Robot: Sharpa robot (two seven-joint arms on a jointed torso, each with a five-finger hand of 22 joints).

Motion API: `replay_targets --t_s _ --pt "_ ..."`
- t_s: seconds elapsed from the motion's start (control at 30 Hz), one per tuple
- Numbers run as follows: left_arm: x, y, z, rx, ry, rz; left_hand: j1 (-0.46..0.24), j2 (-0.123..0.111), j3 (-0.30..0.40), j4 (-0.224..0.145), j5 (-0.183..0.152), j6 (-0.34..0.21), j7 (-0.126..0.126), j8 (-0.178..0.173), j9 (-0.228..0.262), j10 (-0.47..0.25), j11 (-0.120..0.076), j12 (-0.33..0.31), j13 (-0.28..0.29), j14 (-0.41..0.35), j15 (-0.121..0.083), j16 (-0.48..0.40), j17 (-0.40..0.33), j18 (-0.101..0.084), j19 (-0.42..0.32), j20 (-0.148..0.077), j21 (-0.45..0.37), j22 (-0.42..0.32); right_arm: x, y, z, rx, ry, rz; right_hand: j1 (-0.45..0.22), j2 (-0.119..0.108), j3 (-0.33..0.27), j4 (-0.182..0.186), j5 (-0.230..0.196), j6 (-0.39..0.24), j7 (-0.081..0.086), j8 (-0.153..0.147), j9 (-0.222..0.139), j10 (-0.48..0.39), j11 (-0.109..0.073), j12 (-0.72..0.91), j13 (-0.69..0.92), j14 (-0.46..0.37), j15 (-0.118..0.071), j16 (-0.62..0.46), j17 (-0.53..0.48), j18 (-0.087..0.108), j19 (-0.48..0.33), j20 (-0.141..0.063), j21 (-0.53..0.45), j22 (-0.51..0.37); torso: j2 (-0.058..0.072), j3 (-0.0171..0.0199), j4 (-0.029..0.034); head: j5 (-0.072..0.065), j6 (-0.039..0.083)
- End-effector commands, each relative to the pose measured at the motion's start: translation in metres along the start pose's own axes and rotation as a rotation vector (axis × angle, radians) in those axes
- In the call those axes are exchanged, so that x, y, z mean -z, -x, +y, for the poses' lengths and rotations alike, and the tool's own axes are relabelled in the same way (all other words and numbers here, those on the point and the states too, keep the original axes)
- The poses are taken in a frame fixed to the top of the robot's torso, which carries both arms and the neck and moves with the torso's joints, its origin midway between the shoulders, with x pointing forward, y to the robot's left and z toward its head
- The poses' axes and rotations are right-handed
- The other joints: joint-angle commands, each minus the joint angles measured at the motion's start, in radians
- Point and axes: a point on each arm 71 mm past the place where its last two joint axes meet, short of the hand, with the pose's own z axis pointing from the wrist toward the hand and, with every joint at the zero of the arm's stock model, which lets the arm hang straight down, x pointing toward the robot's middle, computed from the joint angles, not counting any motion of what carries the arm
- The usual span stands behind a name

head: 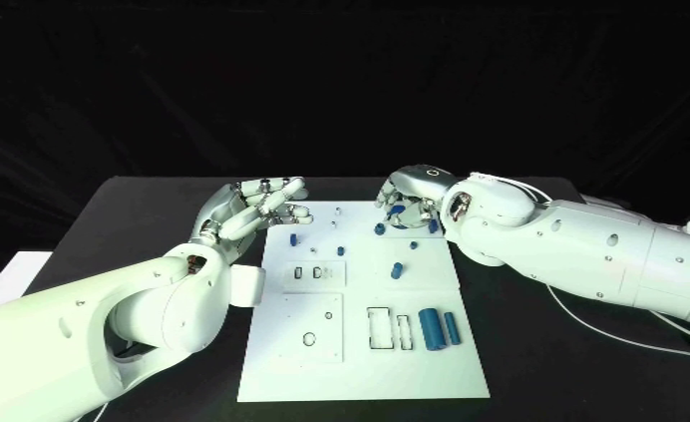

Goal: Assemble the parts on the task board

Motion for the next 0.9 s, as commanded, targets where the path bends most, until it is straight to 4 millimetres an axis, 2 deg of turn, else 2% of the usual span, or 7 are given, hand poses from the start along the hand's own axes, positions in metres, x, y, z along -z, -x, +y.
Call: replay_targets --t_s 0.03,0.27,0.37,0.47,0.67,0.77,0.9 --pt "0.0005 -0.0036 -0.0025 0.012 -0.002 0.031 -0.006 0.005 -0.006 0.003 -0.002 -0.002 0.004 -0.005 -0.001 -0.004 0.007 -0.006 -0.001 0.005 0.000 0.002 0.002 0.010 0.009 -0.001 0.004 0.001 -0.0017 -0.0036 -0.0012 0.092 -0.030 0.059 -0.001 -0.014 0.004 0.012 -0.008 -0.010 -0.002 -0.005 -0.001 -0.014 0.000 -0.006 -0.001 0.040 -0.003 0.034 0.026 0.011 -0.002 0.003 0.026 0.016 0.016 0.0002 0.0076 -0.005 0.002" --pt "0.0008 -0.0028 -0.0040 0.013 -0.002 0.030 -0.007 0.005 -0.007 0.002 -0.002 -0.003 0.005 -0.006 -0.001 -0.005 0.007 -0.008 -0.001 0.005 0.001 0.002 0.004 0.010 0.009 -0.001 0.005 0.001 -0.0052 -0.0072 -0.0021 0.107 -0.041 0.099 0.008 -0.027 0.015 0.034 -0.014 -0.019 -0.005 -0.005 -0.001 -0.046 0.007 -0.007 -0.002 0.032 0.002 0.140 0.122 0.011 -0.021 0.010 0.080 0.051 0.029 -0.0008 0.0133 -0.014 0.002" --pt "0.0007 -0.0023 -0.0041 0.012 -0.002 0.027 -0.007 0.006 -0.007 0.002 -0.002 -0.004 0.005 -0.006 -0.001 -0.006 0.008 -0.008 -0.001 0.005 0.001 0.001 0.004 0.010 0.010 -0.001 0.005 0.001 -0.0060 -0.0084 -0.0026 0.111 -0.042 0.113 0.010 -0.029 0.015 0.037 -0.015 -0.020 -0.005 -0.006 -0.001 -0.052 0.008 -0.007 -0.002 0.031 0.003 0.154 0.136 0.011 -0.026 0.011 0.087 0.056 0.034 -0.0010 0.0142 -0.015 0.008" --pt "0.0007 -0.0018 -0.0043 0.011 -0.004 0.021 -0.007 0.006 -0.007 0.002 -0.001 -0.004 0.005 -0.007 -0.001 -0.006 0.008 -0.009 -0.001 0.005 0.001 0.002 0.005 0.010 0.010 -0.001 0.005 0.002 -0.0067 -0.0091 -0.0028 0.112 -0.042 0.121 0.012 -0.029 0.016 0.039 -0.016 -0.021 -0.005 -0.005 -0.001 -0.054 0.008 -0.006 -0.002 0.030 0.004 0.167 0.149 0.011 -0.028 0.011 0.092 0.059 0.038 -0.0016 0.0143 -0.018 0.007" --pt "0.0012 -0.0011 -0.0049 0.011 -0.006 0.016 -0.006 0.008 -0.007 0.001 -0.001 -0.004 0.005 -0.007 -0.001 -0.007 0.008 -0.010 -0.001 0.006 0.001 0.002 0.007 0.010 0.010 -0.001 0.006 0.002 -0.0084 -0.0103 -0.0031 0.114 -0.043 0.129 0.016 -0.025 0.021 0.047 -0.017 -0.019 -0.006 -0.004 0.000 -0.054 0.008 -0.005 -0.001 0.033 0.004 0.217 0.202 0.012 -0.033 0.012 0.110 0.070 0.045 -0.0026 0.0184 -0.023 0.008" --pt "0.0015 -0.0011 -0.0050 0.012 -0.005 0.017 -0.006 0.008 -0.007 0.001 -0.001 -0.004 0.005 -0.007 -0.001 -0.007 0.008 -0.010 -0.001 0.006 0.001 0.002 0.007 0.010 0.010 -0.001 0.006 0.002 -0.0095 -0.0109 -0.0037 0.112 -0.042 0.132 0.014 -0.018 0.026 0.057 -0.015 -0.014 -0.005 -0.003 0.001 -0.048 0.008 -0.004 -0.001 0.036 0.004 0.255 0.241 0.013 -0.035 0.013 0.124 0.079 0.045 -0.0030 0.0215 -0.024 0.006" --pt "0.0017 -0.0008 -0.0050 0.013 -0.003 0.017 -0.005 0.009 -0.007 0.000 -0.001 -0.005 0.006 -0.008 -0.001 -0.008 0.008 -0.011 -0.001 0.007 0.001 0.002 0.008 0.010 0.011 -0.001 0.007 0.002 -0.0103 -0.0116 -0.0036 0.111 -0.041 0.137 0.012 -0.011 0.038 0.071 -0.017 0.002 -0.005 0.000 0.004 -0.027 0.003 -0.001 0.000 0.045 -0.001 0.340 0.330 0.013 -0.032 0.011 0.150 0.094 0.046 -0.0036 0.0240 -0.026 0.004"
